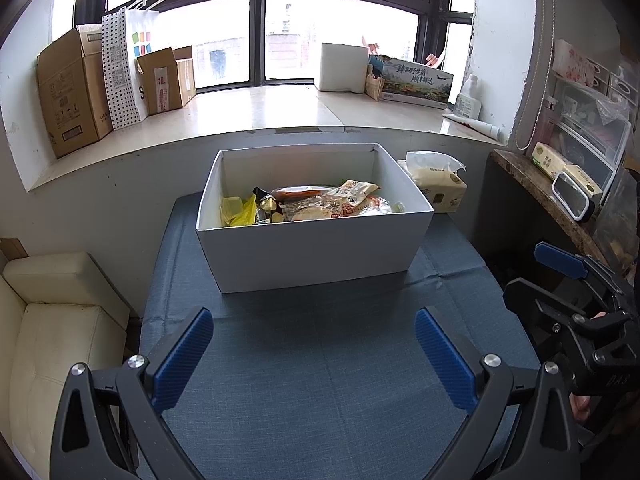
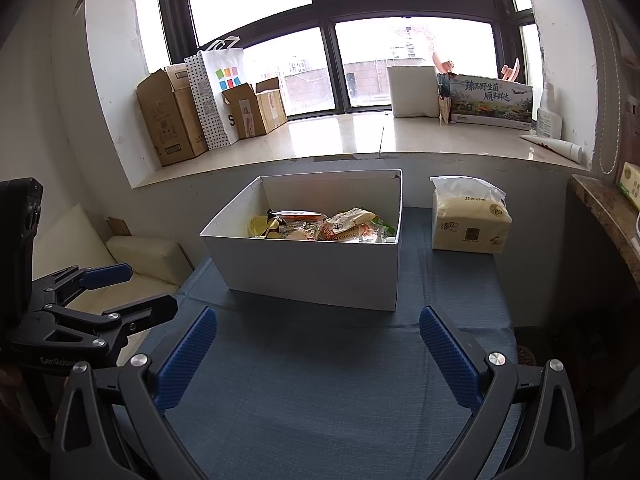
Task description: Organize snacks
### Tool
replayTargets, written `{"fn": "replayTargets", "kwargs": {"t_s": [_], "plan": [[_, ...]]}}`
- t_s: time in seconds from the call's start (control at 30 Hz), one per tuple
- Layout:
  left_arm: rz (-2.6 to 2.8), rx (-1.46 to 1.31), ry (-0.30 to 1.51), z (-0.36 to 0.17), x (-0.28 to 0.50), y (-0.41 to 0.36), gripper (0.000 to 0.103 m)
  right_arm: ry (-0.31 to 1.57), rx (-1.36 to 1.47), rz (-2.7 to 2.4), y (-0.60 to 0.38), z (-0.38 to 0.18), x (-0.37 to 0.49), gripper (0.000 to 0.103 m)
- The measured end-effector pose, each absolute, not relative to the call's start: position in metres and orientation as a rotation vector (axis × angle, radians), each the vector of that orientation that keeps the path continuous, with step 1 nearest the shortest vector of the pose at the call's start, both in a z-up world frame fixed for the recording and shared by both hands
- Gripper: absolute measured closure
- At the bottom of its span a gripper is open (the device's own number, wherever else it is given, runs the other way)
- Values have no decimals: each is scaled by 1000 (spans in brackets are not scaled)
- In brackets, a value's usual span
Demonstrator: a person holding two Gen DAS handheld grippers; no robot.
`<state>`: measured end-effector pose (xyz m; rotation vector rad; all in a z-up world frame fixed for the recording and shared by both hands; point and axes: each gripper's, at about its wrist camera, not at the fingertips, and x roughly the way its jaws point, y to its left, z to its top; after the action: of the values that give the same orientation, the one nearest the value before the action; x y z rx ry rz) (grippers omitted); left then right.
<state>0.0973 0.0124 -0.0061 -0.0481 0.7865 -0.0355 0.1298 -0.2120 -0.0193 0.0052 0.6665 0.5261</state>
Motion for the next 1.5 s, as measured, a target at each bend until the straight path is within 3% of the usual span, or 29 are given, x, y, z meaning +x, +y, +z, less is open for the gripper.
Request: {"fn": "replayTargets", "kwargs": {"t_s": [1.5], "plan": [[-43, -56, 783, -5, 95, 16, 0, 675, 0, 556, -203, -20, 134, 0]]}}
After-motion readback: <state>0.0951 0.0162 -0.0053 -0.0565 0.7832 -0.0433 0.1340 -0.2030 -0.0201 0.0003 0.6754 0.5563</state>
